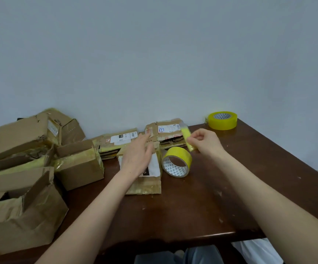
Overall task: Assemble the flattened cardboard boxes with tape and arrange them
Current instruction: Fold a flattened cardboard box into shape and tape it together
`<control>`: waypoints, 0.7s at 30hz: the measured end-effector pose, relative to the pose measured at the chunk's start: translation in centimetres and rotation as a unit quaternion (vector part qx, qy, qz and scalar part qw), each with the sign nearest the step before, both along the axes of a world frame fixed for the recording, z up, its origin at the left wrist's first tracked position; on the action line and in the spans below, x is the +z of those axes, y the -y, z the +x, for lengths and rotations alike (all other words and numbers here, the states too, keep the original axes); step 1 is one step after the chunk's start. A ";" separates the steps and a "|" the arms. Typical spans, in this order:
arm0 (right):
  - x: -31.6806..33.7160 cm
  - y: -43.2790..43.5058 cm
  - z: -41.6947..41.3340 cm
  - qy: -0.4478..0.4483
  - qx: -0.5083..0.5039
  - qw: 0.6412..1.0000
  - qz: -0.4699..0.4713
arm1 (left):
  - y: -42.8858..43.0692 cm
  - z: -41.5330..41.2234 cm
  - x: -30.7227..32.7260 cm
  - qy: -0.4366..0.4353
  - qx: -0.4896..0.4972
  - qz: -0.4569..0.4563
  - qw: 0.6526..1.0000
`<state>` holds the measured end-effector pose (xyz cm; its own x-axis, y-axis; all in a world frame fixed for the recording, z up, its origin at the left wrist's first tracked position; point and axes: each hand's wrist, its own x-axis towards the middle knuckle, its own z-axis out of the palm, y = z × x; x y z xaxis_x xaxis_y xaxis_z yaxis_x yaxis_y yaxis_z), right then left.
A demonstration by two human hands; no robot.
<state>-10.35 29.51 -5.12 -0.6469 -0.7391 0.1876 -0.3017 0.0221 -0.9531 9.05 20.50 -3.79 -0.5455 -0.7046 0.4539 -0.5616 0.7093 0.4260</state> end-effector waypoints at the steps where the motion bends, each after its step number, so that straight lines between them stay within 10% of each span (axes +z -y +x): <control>1: 0.6 0.3 0.9 0.042 0.035 0.998 -0.033 | -0.3 -0.2 0.6 -0.050 -0.002 0.022 0.999; 6: 1.8 1.8 5.8 0.104 0.170 0.978 -0.069 | -1.1 -2.5 1.4 -0.166 -0.051 0.240 0.955; 12: 1.0 2.3 2.2 -0.195 -0.009 0.968 0.160 | 0.5 -1.8 2.4 -0.168 0.057 0.052 0.983; 21: -0.5 2.6 1.2 -0.089 0.141 0.968 0.187 | 0.5 -2.0 -1.5 -0.032 0.075 0.016 0.997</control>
<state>-9.19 26.88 -5.67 -0.3913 -0.9195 -0.0378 -0.5054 0.2490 -0.8262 7.08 20.02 -5.31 -0.4030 -0.7913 0.4598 -0.6319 0.6040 0.4857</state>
